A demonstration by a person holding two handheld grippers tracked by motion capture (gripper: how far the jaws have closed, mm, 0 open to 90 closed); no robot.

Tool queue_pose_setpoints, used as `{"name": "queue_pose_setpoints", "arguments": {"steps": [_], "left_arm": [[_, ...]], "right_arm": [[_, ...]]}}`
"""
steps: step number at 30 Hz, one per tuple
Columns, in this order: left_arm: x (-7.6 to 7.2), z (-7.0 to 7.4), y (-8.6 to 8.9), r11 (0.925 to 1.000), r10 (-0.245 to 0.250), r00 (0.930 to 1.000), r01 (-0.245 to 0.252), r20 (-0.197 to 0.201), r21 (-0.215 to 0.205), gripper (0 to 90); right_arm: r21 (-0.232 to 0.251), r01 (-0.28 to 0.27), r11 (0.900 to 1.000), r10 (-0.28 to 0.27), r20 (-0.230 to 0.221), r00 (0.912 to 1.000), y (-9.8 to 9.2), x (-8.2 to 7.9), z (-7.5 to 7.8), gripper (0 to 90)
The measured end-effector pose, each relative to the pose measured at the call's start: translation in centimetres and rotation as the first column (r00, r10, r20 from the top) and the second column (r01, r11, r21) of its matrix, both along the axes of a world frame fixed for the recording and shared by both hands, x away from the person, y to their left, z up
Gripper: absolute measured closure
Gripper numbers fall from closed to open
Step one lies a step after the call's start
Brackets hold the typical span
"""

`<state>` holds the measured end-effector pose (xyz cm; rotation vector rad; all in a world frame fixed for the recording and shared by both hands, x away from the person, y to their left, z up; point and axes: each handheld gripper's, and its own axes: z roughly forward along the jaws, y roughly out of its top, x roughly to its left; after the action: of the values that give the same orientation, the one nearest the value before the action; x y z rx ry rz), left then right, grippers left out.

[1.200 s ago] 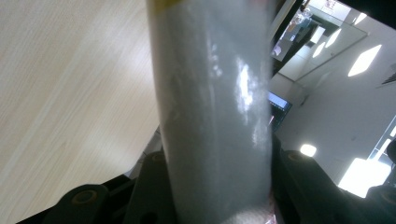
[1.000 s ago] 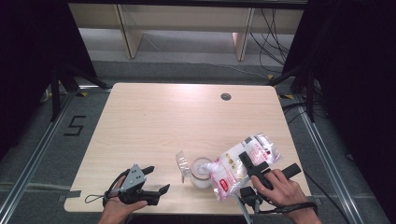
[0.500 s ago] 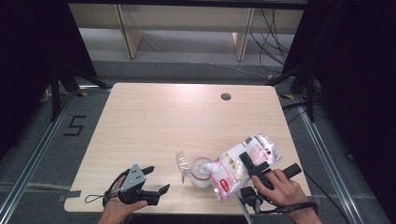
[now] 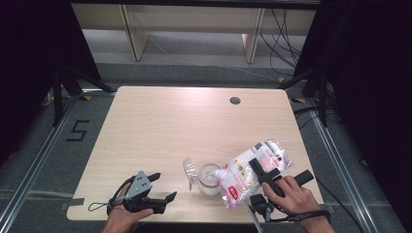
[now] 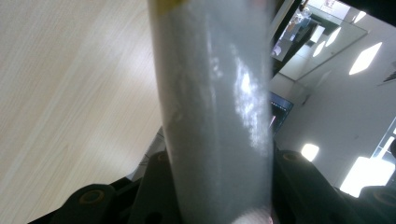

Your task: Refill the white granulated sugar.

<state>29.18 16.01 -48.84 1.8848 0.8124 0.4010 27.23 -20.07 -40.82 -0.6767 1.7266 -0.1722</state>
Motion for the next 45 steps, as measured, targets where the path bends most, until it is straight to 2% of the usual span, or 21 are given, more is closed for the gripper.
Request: {"name": "queue_pose_setpoints", "arguments": {"steps": [7,8,9,14,26,27,45], "left_arm": [[0.01,-0.04,-0.02,1.0000,0.000,1.0000,0.000,0.002,-0.006,15.3],[0.03,-0.07,-0.03,1.0000,0.000,1.0000,0.000,0.005,-0.008,15.3],[0.02,-0.01,0.01,1.0000,-0.001,1.0000,0.001,0.001,0.001,15.3],[0.01,-0.01,0.01,1.0000,-0.001,1.0000,0.001,0.002,-0.001,15.3],[0.01,-0.02,-0.01,1.0000,0.000,1.0000,0.000,0.001,-0.001,15.3],[0.01,-0.02,-0.01,1.0000,0.000,1.0000,0.000,0.001,-0.002,15.3],[0.00,-0.02,-0.01,1.0000,0.000,1.0000,0.000,0.001,-0.001,15.3]], "right_arm": [[0.001,-0.002,1.000,0.002,0.003,1.0000,-0.01,0.01,0.07,72.7],[0.038,0.024,0.999,-0.024,-0.008,0.9997,-0.09,-0.16,-0.12,72.7],[0.038,0.024,0.999,-0.024,-0.007,0.9997,-0.11,-0.16,-0.11,72.7],[0.040,0.024,0.999,-0.024,-0.009,0.9997,-0.13,-0.14,-0.09,72.7],[0.041,0.025,0.999,-0.025,-0.008,0.9997,-0.16,-0.14,-0.06,72.8],[0.005,0.000,1.000,0.000,0.001,1.0000,-0.11,0.03,0.18,72.8],[0.015,0.009,1.000,-0.009,0.000,1.0000,-0.18,-0.02,0.07,72.8]]}}
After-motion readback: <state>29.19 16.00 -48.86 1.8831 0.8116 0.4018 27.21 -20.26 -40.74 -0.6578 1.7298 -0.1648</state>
